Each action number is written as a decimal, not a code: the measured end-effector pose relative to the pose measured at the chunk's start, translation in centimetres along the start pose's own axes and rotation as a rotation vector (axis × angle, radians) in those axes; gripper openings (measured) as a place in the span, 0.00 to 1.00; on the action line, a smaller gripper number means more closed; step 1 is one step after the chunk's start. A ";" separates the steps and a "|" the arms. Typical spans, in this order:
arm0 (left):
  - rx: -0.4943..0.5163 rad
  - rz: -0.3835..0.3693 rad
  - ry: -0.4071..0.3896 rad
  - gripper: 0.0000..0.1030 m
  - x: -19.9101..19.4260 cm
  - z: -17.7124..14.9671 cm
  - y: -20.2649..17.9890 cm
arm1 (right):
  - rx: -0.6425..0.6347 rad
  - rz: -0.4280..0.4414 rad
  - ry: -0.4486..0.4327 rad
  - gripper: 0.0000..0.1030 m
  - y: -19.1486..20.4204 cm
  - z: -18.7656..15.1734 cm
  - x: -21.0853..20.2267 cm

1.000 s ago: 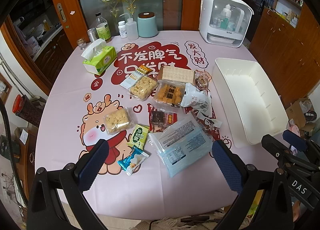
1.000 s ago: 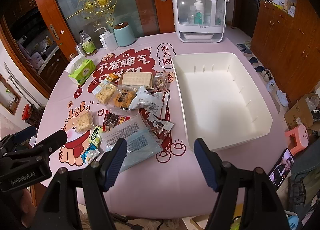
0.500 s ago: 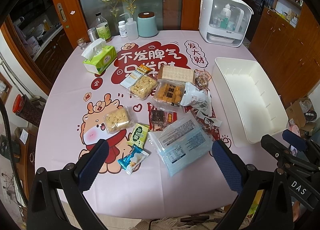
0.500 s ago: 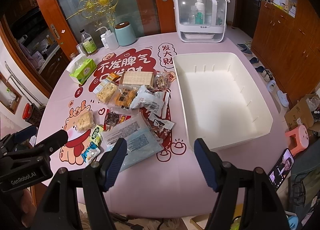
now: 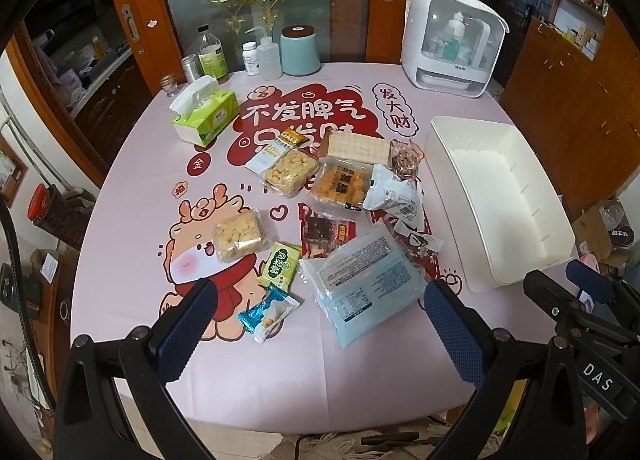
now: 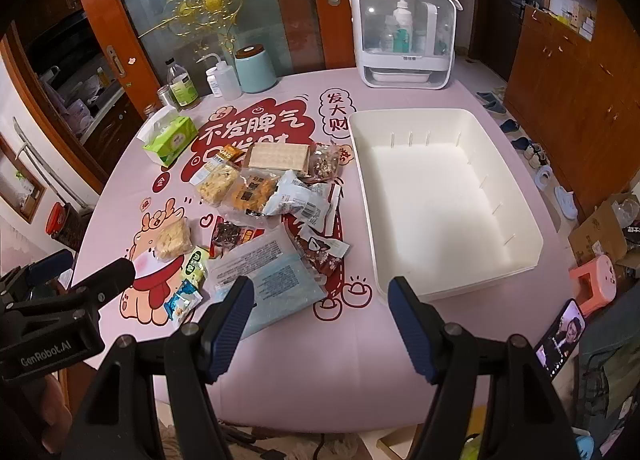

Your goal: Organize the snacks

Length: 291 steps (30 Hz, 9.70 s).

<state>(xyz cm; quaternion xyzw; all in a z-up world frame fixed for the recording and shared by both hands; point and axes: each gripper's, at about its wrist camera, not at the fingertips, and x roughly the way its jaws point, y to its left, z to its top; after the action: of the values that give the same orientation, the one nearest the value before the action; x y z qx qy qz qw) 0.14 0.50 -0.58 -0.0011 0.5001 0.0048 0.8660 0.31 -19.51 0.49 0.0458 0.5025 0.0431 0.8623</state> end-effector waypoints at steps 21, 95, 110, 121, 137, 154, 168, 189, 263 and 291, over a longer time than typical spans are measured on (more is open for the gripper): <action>-0.148 0.096 0.051 0.99 0.1 -3.6 5.8 | -0.069 0.071 0.060 0.68 1.2 -0.8 1.7; 0.462 -0.206 0.247 0.32 21.3 -7.9 5.5 | 0.204 -0.133 0.488 0.90 10.5 -0.5 27.5; 0.282 -0.312 0.193 0.23 19.0 -4.6 9.9 | 0.226 -0.032 0.370 0.64 7.6 -3.1 20.0; 0.211 -0.409 0.066 0.23 13.8 -0.1 9.9 | 0.156 -0.018 0.180 0.62 6.4 -0.7 12.2; 0.233 -0.430 -0.140 0.23 5.3 10.1 -5.1 | 0.045 -0.186 -0.250 0.62 -2.5 6.1 0.8; 0.264 -0.280 -0.061 0.23 11.7 15.3 -25.5 | 0.099 -0.269 -0.183 0.65 -17.6 8.8 6.0; 0.250 -0.158 -0.016 0.96 13.5 15.1 -25.6 | 0.053 -0.203 -0.116 0.88 -17.9 7.6 8.6; 0.118 -0.078 -0.057 0.96 7.7 12.2 -15.8 | -0.059 -0.175 -0.162 0.88 -13.3 7.3 6.8; 0.505 -0.101 0.150 0.95 22.4 1.2 15.0 | -0.155 0.166 0.208 0.67 18.8 -2.4 20.9; 0.645 -0.184 0.301 0.70 29.8 2.1 10.7 | -0.205 0.111 0.254 0.38 16.8 -5.0 22.8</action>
<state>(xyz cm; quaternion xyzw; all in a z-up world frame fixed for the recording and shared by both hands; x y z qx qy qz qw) 16.77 11.48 -25.29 0.2263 0.5955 -0.2315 0.7353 6.66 0.05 -19.57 -0.0206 0.5972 0.1471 0.7882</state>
